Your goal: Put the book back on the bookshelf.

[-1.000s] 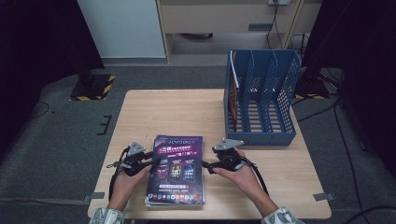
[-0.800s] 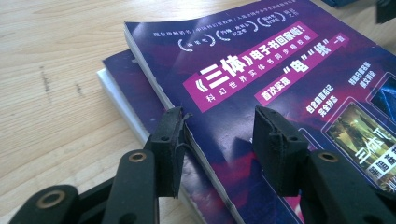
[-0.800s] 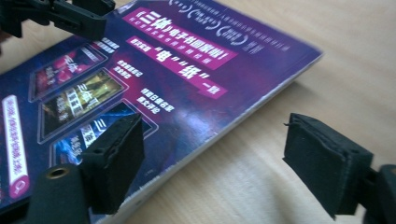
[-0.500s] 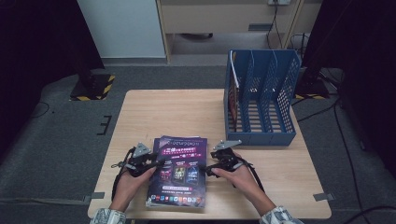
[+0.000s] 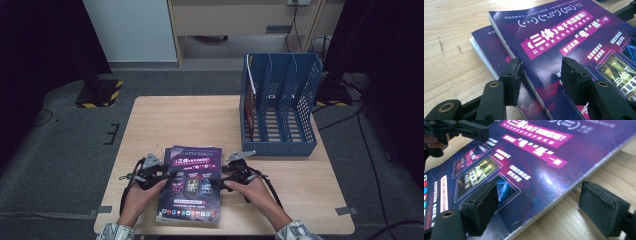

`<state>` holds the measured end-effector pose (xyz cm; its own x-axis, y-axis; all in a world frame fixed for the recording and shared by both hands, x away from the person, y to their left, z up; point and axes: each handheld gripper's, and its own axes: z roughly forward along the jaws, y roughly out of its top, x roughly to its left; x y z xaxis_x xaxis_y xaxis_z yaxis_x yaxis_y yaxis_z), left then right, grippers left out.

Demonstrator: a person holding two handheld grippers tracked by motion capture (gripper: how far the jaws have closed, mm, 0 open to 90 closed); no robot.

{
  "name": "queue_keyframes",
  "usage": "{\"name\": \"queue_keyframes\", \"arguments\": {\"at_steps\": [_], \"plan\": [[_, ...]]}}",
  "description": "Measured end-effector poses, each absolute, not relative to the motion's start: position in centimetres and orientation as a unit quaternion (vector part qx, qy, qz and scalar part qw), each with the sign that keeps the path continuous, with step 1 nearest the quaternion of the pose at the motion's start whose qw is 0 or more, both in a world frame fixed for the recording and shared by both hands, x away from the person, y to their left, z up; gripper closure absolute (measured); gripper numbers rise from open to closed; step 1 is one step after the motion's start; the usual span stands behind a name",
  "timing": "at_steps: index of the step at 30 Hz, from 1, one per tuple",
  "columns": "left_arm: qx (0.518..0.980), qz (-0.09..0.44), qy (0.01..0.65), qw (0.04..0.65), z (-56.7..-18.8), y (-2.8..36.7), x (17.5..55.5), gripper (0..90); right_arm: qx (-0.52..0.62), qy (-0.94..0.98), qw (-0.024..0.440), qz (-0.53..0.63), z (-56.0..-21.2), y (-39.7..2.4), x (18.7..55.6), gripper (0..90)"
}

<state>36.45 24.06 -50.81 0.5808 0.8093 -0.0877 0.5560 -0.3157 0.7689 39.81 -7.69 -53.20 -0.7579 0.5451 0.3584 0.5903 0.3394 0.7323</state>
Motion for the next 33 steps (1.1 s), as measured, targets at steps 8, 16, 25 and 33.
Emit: {"name": "queue_keyframes", "arguments": {"at_steps": [8, 16, 25, 33], "plan": [[0.795, 0.160, 0.429, 0.398, -50.8, 24.1, 36.4, 50.1, -0.346, -0.820, 0.008, -0.456, -52.1, -7.1, 39.6, 17.3], [0.791, 0.161, 0.432, 0.403, -50.9, 24.4, 36.2, 49.8, -0.331, -0.816, -0.016, -0.474, -49.1, -5.7, 40.2, 20.1], [0.792, 0.157, 0.433, 0.399, -50.9, 24.4, 36.3, 47.9, -0.344, -0.819, -0.013, -0.459, -47.7, -3.5, 41.6, 20.0], [0.792, 0.155, 0.432, 0.402, -50.9, 24.4, 36.4, 47.1, -0.355, -0.823, -0.014, -0.443, -47.5, -1.5, 42.8, 19.8]]}}
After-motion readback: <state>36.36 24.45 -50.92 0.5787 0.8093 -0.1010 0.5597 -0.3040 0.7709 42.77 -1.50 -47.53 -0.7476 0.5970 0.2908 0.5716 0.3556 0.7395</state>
